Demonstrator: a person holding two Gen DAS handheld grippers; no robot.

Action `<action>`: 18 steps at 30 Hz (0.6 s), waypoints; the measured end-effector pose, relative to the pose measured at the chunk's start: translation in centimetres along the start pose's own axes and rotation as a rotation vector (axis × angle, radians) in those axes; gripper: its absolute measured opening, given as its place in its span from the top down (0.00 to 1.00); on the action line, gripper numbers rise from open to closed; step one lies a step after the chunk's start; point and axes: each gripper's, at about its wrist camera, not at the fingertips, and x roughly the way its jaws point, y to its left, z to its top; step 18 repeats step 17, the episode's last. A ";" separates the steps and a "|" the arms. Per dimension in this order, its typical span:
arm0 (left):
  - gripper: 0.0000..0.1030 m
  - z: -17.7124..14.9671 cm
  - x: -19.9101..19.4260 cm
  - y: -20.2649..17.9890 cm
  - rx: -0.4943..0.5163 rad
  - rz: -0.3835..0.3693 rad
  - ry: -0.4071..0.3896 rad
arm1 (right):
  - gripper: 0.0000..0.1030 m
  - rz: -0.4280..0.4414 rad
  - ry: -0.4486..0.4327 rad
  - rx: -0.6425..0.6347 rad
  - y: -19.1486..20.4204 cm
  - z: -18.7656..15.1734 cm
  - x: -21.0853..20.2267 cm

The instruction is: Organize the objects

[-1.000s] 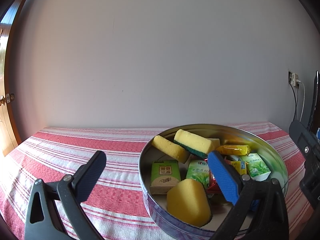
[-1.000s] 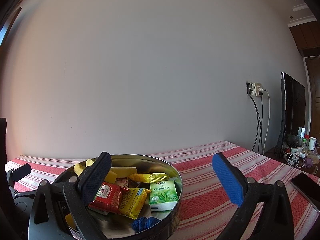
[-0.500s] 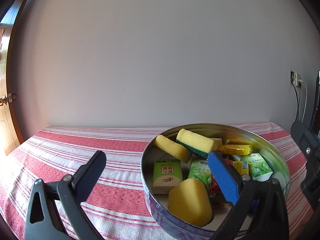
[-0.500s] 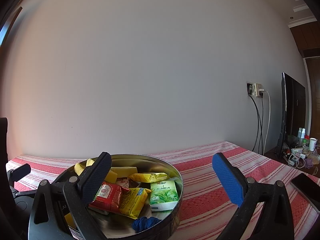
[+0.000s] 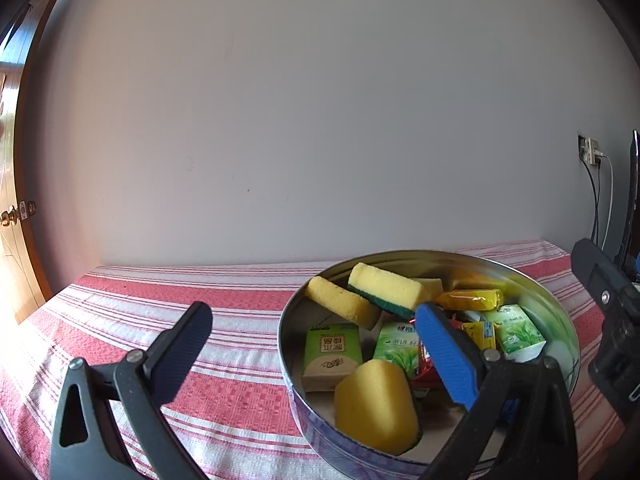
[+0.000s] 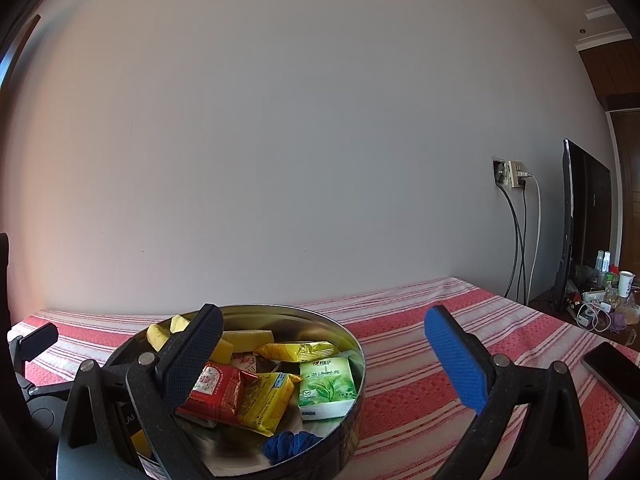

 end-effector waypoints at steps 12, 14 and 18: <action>0.00 0.1 0.3 0.5 -0.024 0.006 0.014 | 0.01 0.003 0.003 -0.002 0.0 0.0 0.0; 0.00 0.1 0.4 0.5 -0.027 0.005 0.016 | 0.01 0.003 0.004 -0.002 0.0 0.1 0.0; 0.00 0.0 0.4 0.5 -0.024 0.010 0.016 | 0.01 0.002 0.009 -0.002 0.1 0.1 0.1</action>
